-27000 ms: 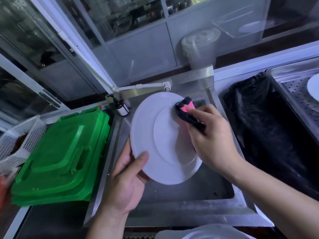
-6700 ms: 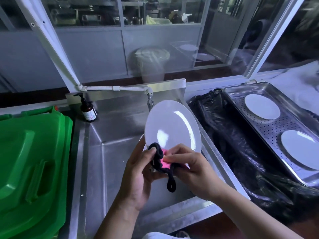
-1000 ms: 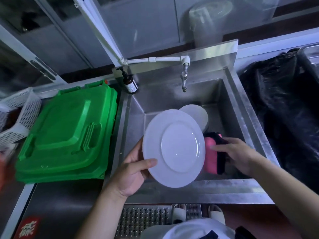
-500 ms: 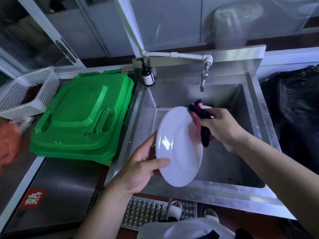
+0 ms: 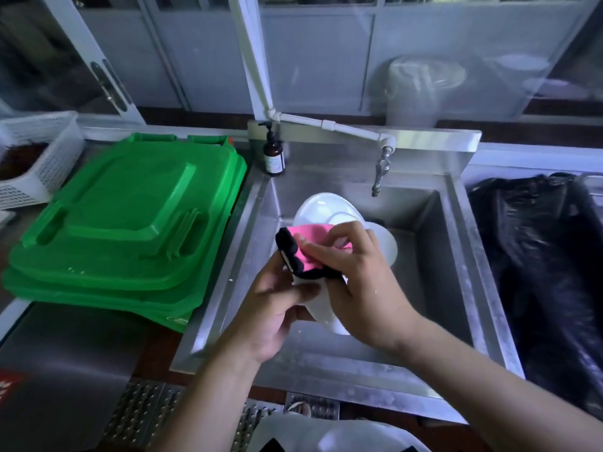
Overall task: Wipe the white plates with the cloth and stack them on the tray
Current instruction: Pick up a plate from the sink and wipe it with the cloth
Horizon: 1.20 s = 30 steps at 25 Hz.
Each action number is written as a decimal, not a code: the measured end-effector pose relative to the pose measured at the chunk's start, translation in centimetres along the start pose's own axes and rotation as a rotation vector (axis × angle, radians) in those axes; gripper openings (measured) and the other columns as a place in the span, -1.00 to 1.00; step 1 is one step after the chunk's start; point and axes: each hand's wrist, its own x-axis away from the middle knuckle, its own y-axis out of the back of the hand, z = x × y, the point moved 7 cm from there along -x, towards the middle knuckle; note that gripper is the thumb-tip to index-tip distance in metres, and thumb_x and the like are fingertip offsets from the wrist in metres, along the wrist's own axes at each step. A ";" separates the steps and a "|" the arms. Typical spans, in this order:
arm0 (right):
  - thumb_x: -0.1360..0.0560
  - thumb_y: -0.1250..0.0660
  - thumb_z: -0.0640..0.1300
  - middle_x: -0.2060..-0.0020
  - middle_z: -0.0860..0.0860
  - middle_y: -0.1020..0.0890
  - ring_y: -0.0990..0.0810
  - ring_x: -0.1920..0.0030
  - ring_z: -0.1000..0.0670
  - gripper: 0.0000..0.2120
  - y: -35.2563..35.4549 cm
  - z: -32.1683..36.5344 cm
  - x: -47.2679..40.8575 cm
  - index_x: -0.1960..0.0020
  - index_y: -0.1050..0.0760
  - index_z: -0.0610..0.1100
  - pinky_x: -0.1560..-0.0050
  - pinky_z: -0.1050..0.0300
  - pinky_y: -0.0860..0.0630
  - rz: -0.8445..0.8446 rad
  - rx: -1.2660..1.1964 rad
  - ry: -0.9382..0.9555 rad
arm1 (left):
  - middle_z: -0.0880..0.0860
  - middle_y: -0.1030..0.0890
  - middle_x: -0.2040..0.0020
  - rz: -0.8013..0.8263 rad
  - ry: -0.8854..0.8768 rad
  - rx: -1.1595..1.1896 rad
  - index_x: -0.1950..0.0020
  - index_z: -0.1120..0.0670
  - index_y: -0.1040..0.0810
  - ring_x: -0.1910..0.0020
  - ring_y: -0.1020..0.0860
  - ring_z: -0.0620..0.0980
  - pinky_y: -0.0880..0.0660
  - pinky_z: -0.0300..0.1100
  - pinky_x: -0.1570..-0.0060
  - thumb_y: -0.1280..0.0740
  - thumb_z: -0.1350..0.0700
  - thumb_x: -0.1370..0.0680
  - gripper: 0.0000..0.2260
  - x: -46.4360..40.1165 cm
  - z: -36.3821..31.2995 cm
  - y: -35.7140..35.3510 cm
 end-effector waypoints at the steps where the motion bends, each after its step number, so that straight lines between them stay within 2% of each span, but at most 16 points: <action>1: -0.44 -0.16 -0.15 -0.07 -0.13 -0.51 -0.47 -0.04 -0.22 -0.53 0.0 0.1 0.4 -0.28 -0.61 -0.05 -0.09 -0.03 -0.47 -0.006 0.015 -0.007 | 0.12 -0.70 -0.12 0.050 -0.005 0.051 -0.28 -0.02 -0.61 -0.06 -0.67 0.08 -0.62 -0.04 0.28 -0.32 0.32 -0.43 -0.54 -0.2 0.0 -0.2; 2: -0.47 -0.18 -0.10 -0.10 -0.11 -0.50 -0.46 -0.06 -0.19 -0.56 0.0 0.2 0.7 -0.30 -0.60 -0.04 -0.10 -0.01 -0.46 -0.007 0.024 -0.010 | 0.15 -0.68 -0.17 0.110 -0.012 0.103 -0.33 0.03 -0.58 -0.11 -0.65 0.11 -0.63 0.02 0.21 -0.35 0.27 -0.44 -0.55 -0.3 -0.1 -0.5; 4: -0.54 -0.24 -0.08 -0.16 -0.04 -0.47 -0.43 -0.10 -0.13 -0.62 0.0 0.4 1.2 -0.32 -0.59 -0.02 -0.14 0.08 -0.41 0.000 0.074 0.007 | 0.22 -0.64 -0.22 0.189 0.002 0.207 -0.40 0.12 -0.52 -0.17 -0.63 0.17 -0.63 0.10 0.07 -0.42 0.03 -0.51 -0.53 -0.7 -0.1 -0.9; 5: -0.56 -0.25 -0.10 -0.18 0.00 -0.45 -0.41 -0.11 -0.11 -0.64 -0.2 0.4 1.5 -0.33 -0.59 -0.01 -0.15 0.11 -0.40 0.010 0.110 0.019 | 0.24 -0.65 -0.21 0.183 0.033 0.247 -0.37 0.14 -0.56 -0.16 -0.64 0.17 -0.64 0.08 0.06 -0.37 -0.07 -0.55 -0.55 -0.8 0.1 -0.9; 7: -0.55 -0.22 -0.17 -0.21 -0.01 -0.46 -0.40 -0.15 -0.13 -0.61 -0.5 0.5 2.2 -0.34 -0.58 -0.01 -0.18 0.08 -0.42 0.042 0.173 0.039 | 0.25 -0.68 -0.17 0.128 0.108 0.310 -0.28 0.15 -0.64 -0.11 -0.67 0.17 -0.65 0.01 0.08 -0.24 -0.14 -0.58 -0.54 -1.3 0.5 -0.5; 9: -0.52 -0.15 -0.24 -0.23 -0.04 -0.45 -0.42 -0.15 -0.16 -0.54 -0.8 0.7 3.0 -0.33 -0.58 -0.02 -0.16 0.01 -0.47 0.071 0.232 0.052 | 0.30 -0.62 -0.26 0.139 0.129 0.352 -0.40 0.20 -0.54 -0.14 -0.65 0.22 -0.63 0.02 -0.03 -0.23 -0.12 -0.59 -0.48 -1.8 0.9 -0.2; 11: -0.47 -0.10 -0.31 -0.23 -0.06 -0.46 -0.42 -0.14 -0.17 -0.47 -1.0 0.7 3.6 -0.33 -0.58 -0.03 -0.15 -0.01 -0.48 0.096 0.292 0.063 | 0.32 -0.54 -0.36 0.181 0.086 0.365 -0.51 0.17 -0.39 -0.22 -0.60 0.28 -0.59 0.08 -0.15 -0.21 0.01 -0.64 -0.54 -2.4 0.9 -0.1; 13: -0.44 -0.09 -0.36 -0.24 -0.04 -0.47 -0.42 -0.16 -0.17 -0.43 -1.1 0.7 4.1 -0.35 -0.57 -0.04 -0.17 -0.03 -0.48 0.124 0.335 0.061 | 0.34 -0.52 -0.38 0.209 0.081 0.400 -0.52 0.18 -0.36 -0.27 -0.56 0.31 -0.57 0.09 -0.18 -0.17 0.17 -0.67 -0.60 -2.9 1.4 -0.1; 16: -0.49 -0.10 -0.37 -0.26 -0.01 -0.45 -0.42 -0.21 -0.15 -0.47 -0.3 0.4 5.5 -0.33 -0.59 -0.05 -0.21 -0.01 -0.48 0.149 0.378 0.052 | 0.39 -0.50 -0.37 0.255 0.140 0.463 -0.49 0.21 -0.40 -0.26 -0.54 0.31 -0.56 0.08 -0.21 -0.21 0.20 -0.63 -0.59 -3.4 2.5 -0.3; 18: -0.50 -0.15 -0.38 -0.26 -0.01 -0.45 -0.41 -0.23 -0.12 -0.49 0.7 0.1 6.7 -0.32 -0.60 -0.04 -0.25 -0.01 -0.46 0.154 0.419 0.061 | 0.32 -0.56 -0.32 0.266 0.156 0.454 -0.45 0.14 -0.47 -0.22 -0.58 0.25 -0.59 0.05 -0.15 -0.24 0.18 -0.60 -0.60 -3.9 2.8 -0.1; 21: -0.49 -0.18 -0.37 -0.24 0.00 -0.45 -0.39 -0.24 -0.10 -0.47 2.6 -0.8 8.7 -0.35 -0.56 0.02 -0.31 -0.03 -0.41 0.144 0.495 0.041 | 0.18 -0.63 -0.27 0.320 0.180 0.413 -0.40 0.01 -0.53 -0.16 -0.64 0.15 -0.66 0.05 0.07 -0.22 0.17 -0.58 -0.61 -4.6 2.7 -0.1; 23: -0.50 -0.16 -0.36 -0.24 0.01 -0.45 -0.39 -0.26 -0.09 -0.46 3.9 -2.0 10.2 -0.35 -0.55 0.06 -0.32 -0.03 -0.39 0.105 0.499 -0.024 | 0.09 -0.66 -0.23 0.334 0.198 0.412 -0.36 -0.05 -0.57 -0.13 -0.66 0.08 -0.67 0.04 0.16 -0.19 0.19 -0.58 -0.61 -5.3 2.3 0.2; 26: -0.41 -0.19 -0.48 -0.21 -0.01 -0.47 -0.45 -0.24 -0.08 -0.36 5.2 -4.6 12.0 -0.33 -0.55 0.04 -0.27 0.08 -0.42 -0.042 0.397 -0.218 | 0.05 -0.66 -0.23 0.370 0.178 0.374 -0.34 -0.09 -0.59 -0.16 -0.64 0.06 -0.65 0.03 0.08 -0.29 0.17 -0.55 -0.62 -6.6 1.4 0.7; 28: -0.40 -0.23 -0.53 -0.14 0.00 -0.51 -0.55 -0.12 -0.05 -0.44 5.5 -6.1 12.6 -0.22 -0.62 -0.03 -0.13 0.17 -0.50 -0.190 0.297 -0.379 | 0.04 -0.67 -0.19 0.397 0.185 0.319 -0.30 -0.11 -0.62 -0.13 -0.65 0.05 -0.65 0.00 0.11 -0.30 0.18 -0.52 -0.62 -6.9 1.0 0.5; 30: -0.50 -0.28 -0.51 -0.06 -0.08 -0.58 -0.60 0.02 -0.08 -0.59 5.9 -8.5 13.6 -0.06 -0.67 -0.06 0.02 0.17 -0.56 -0.385 0.054 -0.661 | 0.03 -0.69 -0.15 0.409 0.191 0.271 -0.24 -0.11 -0.66 -0.10 -0.66 0.03 -0.67 -0.04 0.16 -0.22 0.20 -0.52 -0.61 -6.9 0.8 0.2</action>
